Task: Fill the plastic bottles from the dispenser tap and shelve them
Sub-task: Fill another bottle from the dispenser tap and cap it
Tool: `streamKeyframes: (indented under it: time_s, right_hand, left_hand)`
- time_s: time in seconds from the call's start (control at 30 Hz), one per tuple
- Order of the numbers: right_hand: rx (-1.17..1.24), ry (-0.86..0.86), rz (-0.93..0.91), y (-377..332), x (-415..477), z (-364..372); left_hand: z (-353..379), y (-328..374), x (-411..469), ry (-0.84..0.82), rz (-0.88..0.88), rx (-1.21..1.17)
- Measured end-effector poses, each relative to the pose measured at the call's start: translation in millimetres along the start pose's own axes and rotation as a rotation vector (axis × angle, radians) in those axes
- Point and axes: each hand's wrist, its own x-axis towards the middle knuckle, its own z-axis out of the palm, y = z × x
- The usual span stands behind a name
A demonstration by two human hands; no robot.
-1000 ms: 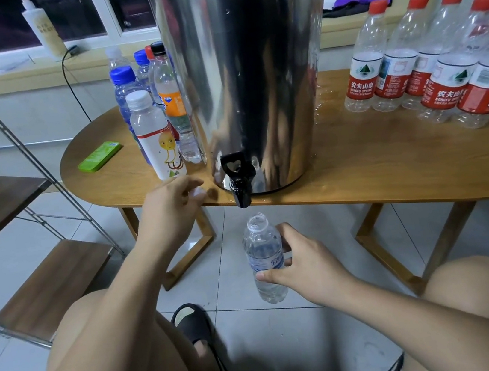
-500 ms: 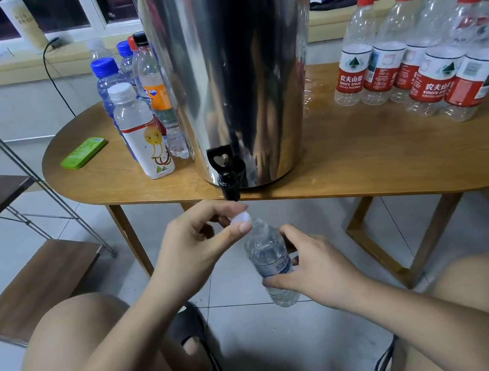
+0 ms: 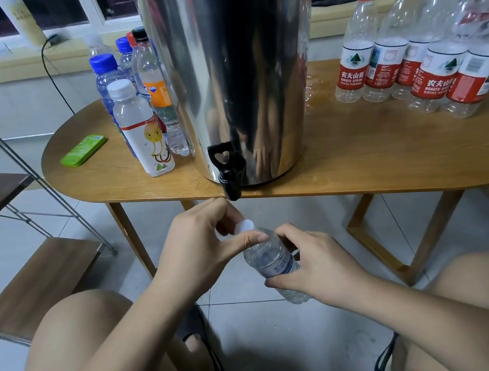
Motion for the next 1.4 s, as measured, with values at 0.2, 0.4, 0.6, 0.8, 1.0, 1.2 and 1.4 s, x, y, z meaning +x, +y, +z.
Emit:
streamKeyframes:
  time_s: [0.2,0.4,0.6,0.8,1.0,1.2,1.4]
  right_hand:
    - [-0.030,-0.001,0.002,1,-2,-2]
    - [-0.064,-0.002,-0.004,4,0,-5]
    - [-0.047,-0.039,-0.017,4,-1,-6]
    - [-0.051,-0.061,-0.038,6,-2,-4]
    - [-0.050,-0.064,-0.023,6,-2,-5]
    - [-0.021,-0.061,-0.023,2,-1,-6]
    - [-0.005,-0.064,-0.031,0,-1,-6]
  left_hand:
    - [2,-2,0,-0.045,-0.097,0.050]
    - [-11,-3,4,-0.243,-0.115,-0.113]
    - [-21,-12,3,-0.322,-0.041,-0.064]
    - [-17,-7,3,-0.297,-0.102,0.082]
    - [-16,-9,3,-0.310,-0.031,0.105]
    - [-20,-7,1,-0.301,-0.009,0.079]
    - [-15,-4,2,-0.276,0.011,0.142]
